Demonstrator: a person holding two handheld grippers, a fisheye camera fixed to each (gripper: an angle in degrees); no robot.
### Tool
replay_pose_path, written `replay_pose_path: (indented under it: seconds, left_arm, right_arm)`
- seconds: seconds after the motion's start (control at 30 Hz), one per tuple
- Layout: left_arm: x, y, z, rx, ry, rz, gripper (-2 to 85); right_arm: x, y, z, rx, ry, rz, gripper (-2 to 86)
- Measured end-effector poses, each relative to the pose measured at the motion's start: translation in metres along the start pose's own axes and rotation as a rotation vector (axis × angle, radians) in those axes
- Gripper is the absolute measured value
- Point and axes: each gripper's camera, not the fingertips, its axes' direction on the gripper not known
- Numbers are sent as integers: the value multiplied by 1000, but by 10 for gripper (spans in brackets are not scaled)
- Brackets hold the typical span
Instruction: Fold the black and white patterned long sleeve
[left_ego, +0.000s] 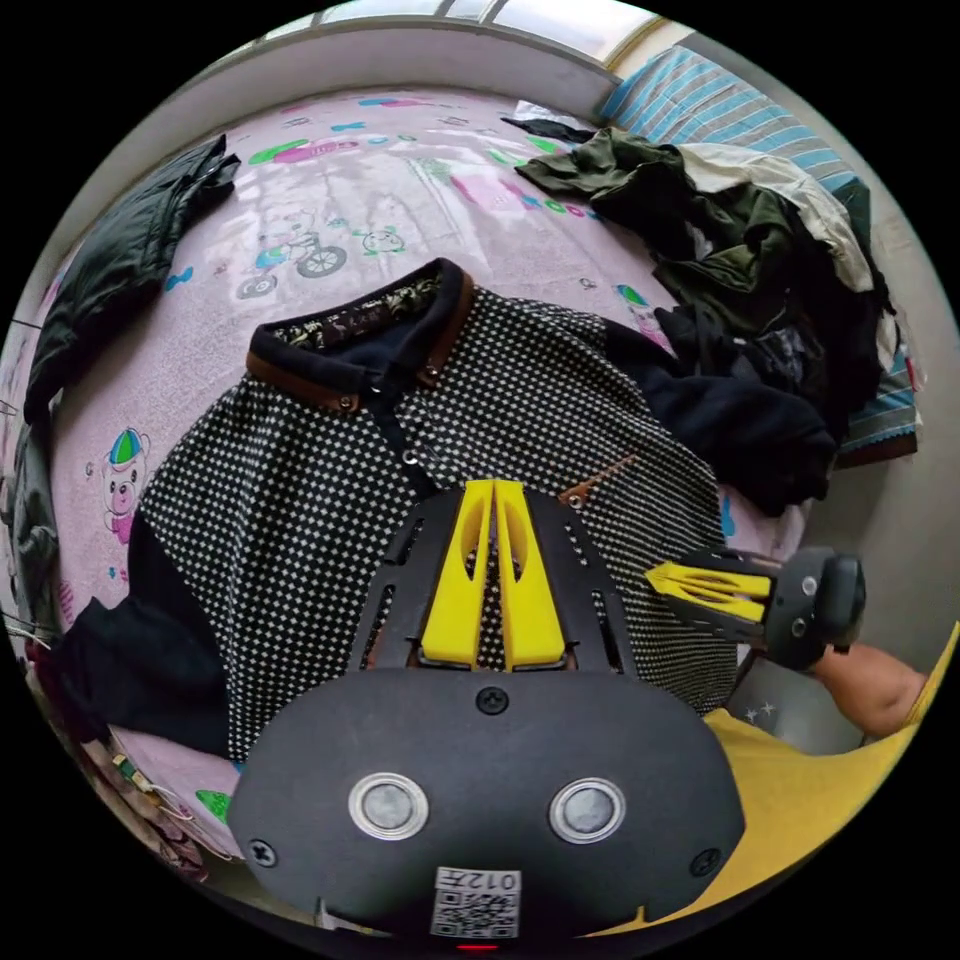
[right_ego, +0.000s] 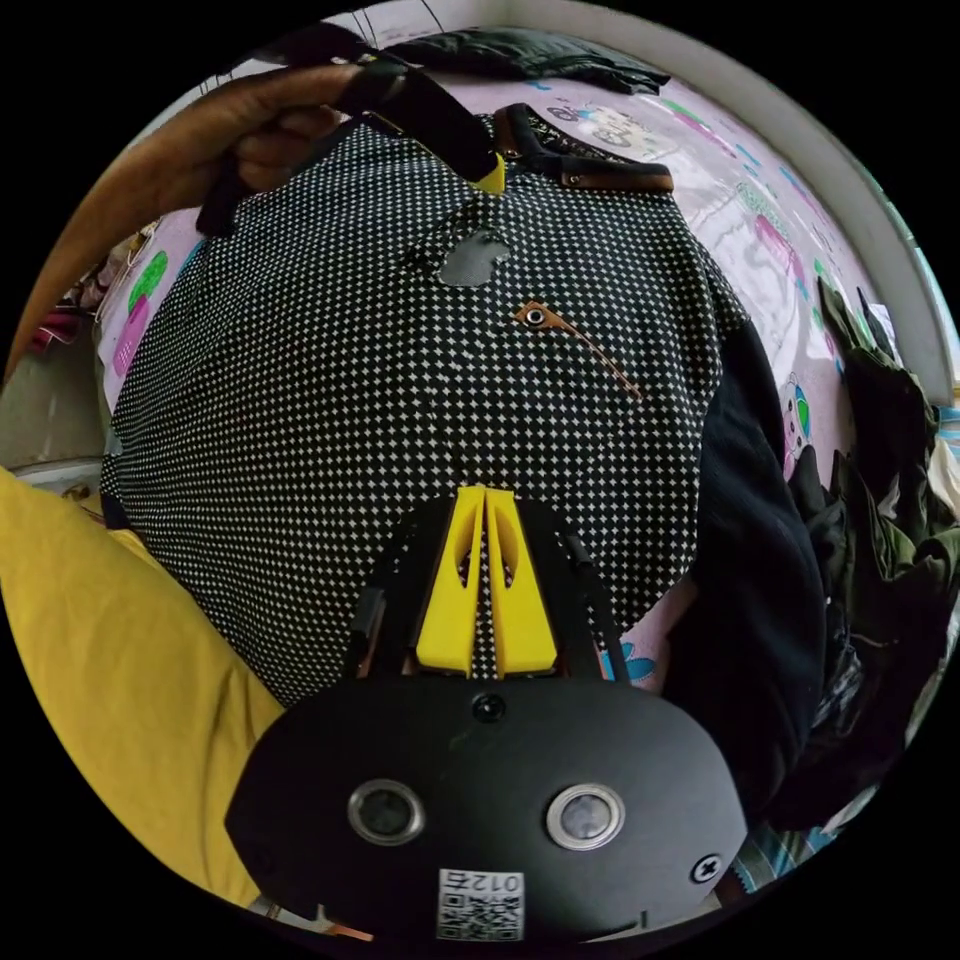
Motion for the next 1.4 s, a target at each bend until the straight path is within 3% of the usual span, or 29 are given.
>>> replay_pose_path:
  seconds: [0.13, 0.33, 0.5, 0.6, 0.8, 0.87, 1.07, 1.4]
  left_arm:
    - [-2, -11, 34, -124, -64, 9, 5]
    - [-1, -10, 49, -120, -30, -21, 5]
    - [14, 29, -2, 99, -46, -22, 5]
    - [33, 82, -18, 137, -69, 27, 4]
    - [88, 210, 31, -45, -56, 140, 3]
    - [95, 235, 50, -99, -64, 110, 3]
    - [105, 269, 101, -206, -84, 43, 3]
    - [120, 290, 120, -121, -54, 44, 5]
  right_arm:
    - [2, -8, -4, -51, -31, -14, 4]
    - [18, -9, -18, -90, -122, 46, 6]
    - [24, 4, -32, -73, -157, 65, 8]
    - [15, 16, -42, -37, -102, 102, 8]
    - [13, 52, -65, 59, -64, 237, 2]
    - [17, 76, -86, 90, -102, 341, 0]
    - [-27, 158, -132, 59, -101, 315, -1]
    - [-49, 241, -116, -107, -27, 351, 1]
